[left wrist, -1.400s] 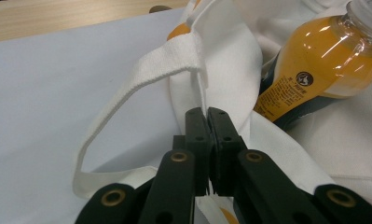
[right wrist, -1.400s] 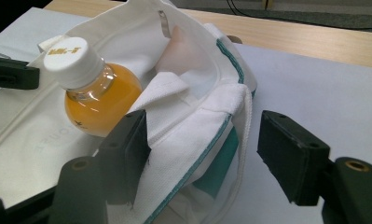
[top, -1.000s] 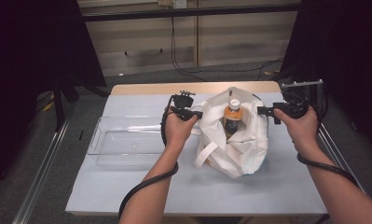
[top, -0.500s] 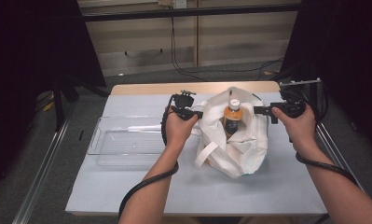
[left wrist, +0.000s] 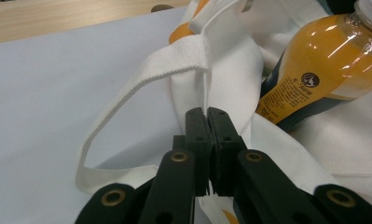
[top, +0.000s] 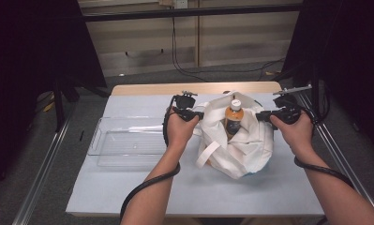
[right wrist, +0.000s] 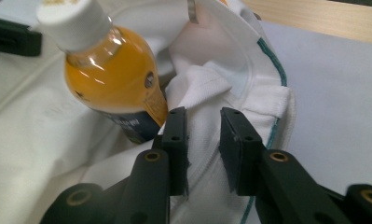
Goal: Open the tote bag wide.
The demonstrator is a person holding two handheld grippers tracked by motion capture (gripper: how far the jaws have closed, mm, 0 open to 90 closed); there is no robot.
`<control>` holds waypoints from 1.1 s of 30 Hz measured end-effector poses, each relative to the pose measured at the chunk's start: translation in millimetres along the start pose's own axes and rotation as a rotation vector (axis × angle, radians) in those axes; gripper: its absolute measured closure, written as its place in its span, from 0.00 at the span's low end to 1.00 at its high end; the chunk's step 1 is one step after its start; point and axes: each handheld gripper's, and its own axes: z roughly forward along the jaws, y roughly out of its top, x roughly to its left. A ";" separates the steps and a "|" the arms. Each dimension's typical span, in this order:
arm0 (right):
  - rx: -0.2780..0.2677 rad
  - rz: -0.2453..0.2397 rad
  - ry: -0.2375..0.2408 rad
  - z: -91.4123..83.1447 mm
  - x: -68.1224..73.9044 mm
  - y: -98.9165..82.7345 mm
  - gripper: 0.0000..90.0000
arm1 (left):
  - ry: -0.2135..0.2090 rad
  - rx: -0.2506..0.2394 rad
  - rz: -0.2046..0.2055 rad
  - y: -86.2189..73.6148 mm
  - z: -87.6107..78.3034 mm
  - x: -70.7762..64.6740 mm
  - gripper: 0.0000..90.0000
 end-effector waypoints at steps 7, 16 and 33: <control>0.013 -0.015 -0.020 2.9 -8.1 -10.9 0.97 | 0.006 0.010 -0.006 -1.1 2.0 3.2 0.98; 0.018 0.003 -0.035 6.7 -17.1 -21.6 0.98 | 0.038 0.022 -0.011 -6.1 2.7 10.8 0.99; 0.048 0.032 -0.062 10.2 -23.7 -28.6 0.99 | 0.080 0.029 -0.002 -15.7 1.5 16.2 0.99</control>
